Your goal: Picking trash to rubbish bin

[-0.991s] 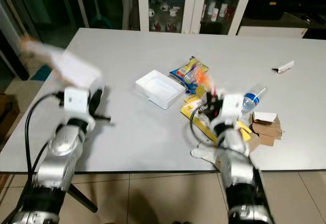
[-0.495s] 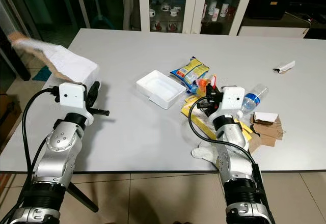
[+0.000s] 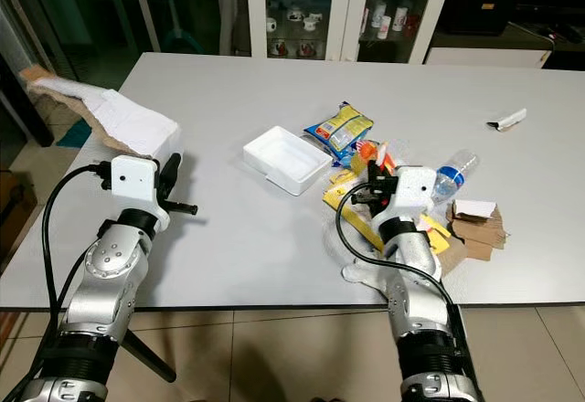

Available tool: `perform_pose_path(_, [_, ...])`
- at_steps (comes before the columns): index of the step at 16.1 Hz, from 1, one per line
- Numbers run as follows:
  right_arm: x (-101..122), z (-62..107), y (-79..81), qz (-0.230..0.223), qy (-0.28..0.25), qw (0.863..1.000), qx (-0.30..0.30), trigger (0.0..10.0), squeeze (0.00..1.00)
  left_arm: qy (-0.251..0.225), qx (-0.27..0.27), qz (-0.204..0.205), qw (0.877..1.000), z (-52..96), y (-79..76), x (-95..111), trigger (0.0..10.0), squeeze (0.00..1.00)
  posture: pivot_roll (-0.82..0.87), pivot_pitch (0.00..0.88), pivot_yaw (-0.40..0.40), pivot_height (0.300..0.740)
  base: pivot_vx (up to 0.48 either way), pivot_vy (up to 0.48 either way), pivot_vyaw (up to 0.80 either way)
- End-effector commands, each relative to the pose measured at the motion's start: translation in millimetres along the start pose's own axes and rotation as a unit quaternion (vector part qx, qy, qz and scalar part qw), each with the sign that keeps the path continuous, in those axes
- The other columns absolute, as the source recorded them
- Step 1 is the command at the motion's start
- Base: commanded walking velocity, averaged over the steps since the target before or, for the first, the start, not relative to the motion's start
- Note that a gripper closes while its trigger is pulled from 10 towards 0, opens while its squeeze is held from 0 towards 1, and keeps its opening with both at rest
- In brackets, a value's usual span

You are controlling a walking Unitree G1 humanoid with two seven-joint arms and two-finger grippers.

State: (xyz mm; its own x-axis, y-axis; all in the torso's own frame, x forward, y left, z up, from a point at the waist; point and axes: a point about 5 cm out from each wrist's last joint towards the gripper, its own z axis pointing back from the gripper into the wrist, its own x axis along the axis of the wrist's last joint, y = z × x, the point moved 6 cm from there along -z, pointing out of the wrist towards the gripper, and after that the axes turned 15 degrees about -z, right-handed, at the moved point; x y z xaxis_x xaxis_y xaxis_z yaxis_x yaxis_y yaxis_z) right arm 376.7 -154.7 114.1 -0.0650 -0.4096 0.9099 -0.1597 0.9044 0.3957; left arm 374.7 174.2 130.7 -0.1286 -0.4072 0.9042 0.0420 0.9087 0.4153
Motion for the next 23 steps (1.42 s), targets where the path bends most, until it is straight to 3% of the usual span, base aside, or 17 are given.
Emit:
perform_pose_path(1, [-5.1,1.3,0.6,-0.006,0.007,1.000,-0.003,10.0,0.00,0.006,-0.008,-0.005,1.000,1.5,-8.3,-3.2,10.0,0.00,0.05,0.000,-0.035,0.740,0.000,0.000,0.00])
perform_pose_path(9, [-11.5,2.4,1.5,-0.006,0.018,1.000,-0.004,10.0,0.00,0.004,-0.011,0.000,1.000,2.8,-11.4,-2.5,10.0,0.00,0.06,0.000,-0.042,0.740,0.000,0.000,0.00])
perform_pose_path(23, [-12.1,2.6,-1.1,-0.004,0.021,1.000,-0.009,10.0,0.00,-0.001,-0.009,0.008,1.000,2.9,-12.9,0.3,10.0,0.00,0.06,0.000,-0.048,0.740,-0.326,0.000,0.00])
